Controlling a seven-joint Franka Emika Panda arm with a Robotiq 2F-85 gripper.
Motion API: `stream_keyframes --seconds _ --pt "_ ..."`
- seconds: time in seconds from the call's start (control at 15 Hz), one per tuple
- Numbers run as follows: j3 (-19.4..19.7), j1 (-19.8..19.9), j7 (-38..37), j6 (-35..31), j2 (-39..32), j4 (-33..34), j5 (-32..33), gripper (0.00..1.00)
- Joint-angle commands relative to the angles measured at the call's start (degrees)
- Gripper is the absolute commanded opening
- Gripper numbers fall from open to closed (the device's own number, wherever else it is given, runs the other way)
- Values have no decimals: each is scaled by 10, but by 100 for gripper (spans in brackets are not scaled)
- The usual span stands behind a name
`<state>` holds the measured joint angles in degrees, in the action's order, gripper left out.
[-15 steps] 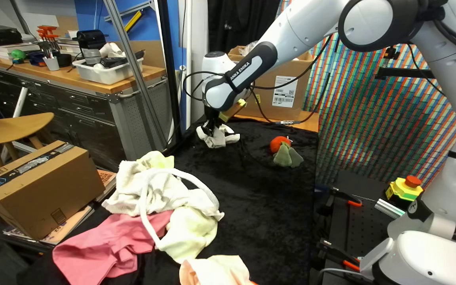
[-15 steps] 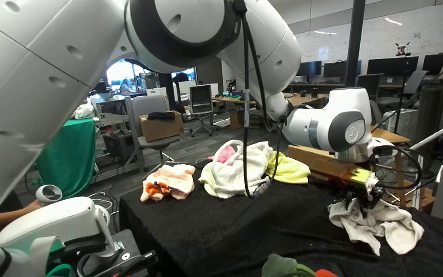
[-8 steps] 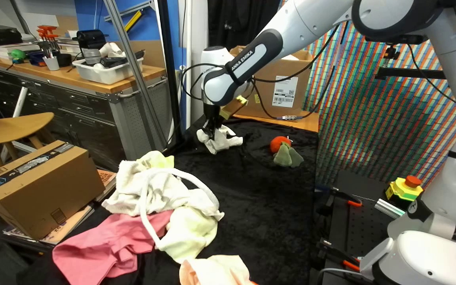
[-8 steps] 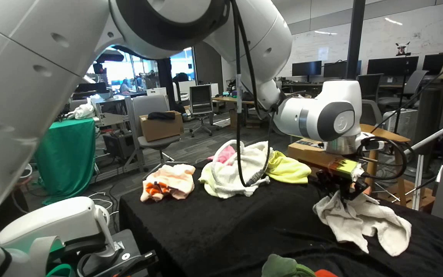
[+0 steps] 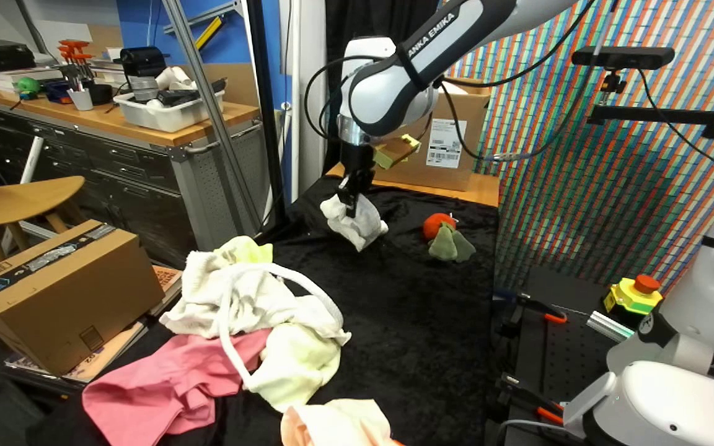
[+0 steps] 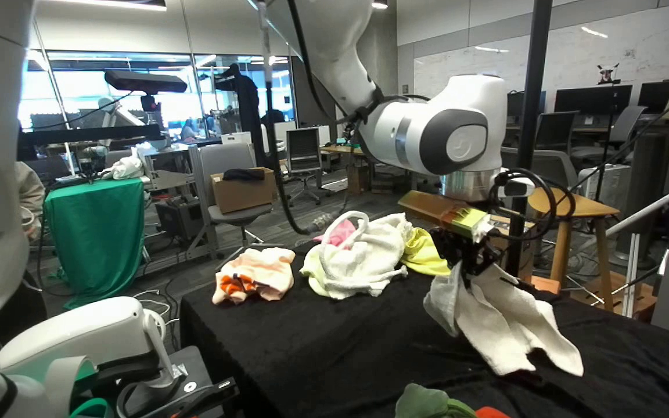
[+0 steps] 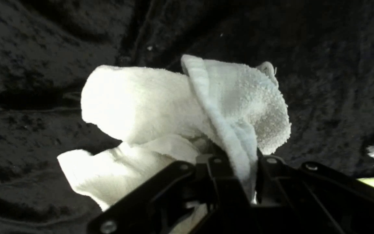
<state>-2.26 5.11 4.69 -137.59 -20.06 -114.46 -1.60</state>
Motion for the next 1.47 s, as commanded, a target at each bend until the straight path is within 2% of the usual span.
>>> stream_keyframes --seconds 0.0,0.27,0.6,1.0,1.4 --pt "-4 -13 14 -13 114 -101 -18 5" --pt "-9 -40 2 -12 186 -140 -8 5" --pt "-26 -81 -26 -20 241 -147 11 5" --pt "-66 -121 -97 -30 245 -131 68 5" --pt "-106 -157 -169 -23 219 -112 115 5"
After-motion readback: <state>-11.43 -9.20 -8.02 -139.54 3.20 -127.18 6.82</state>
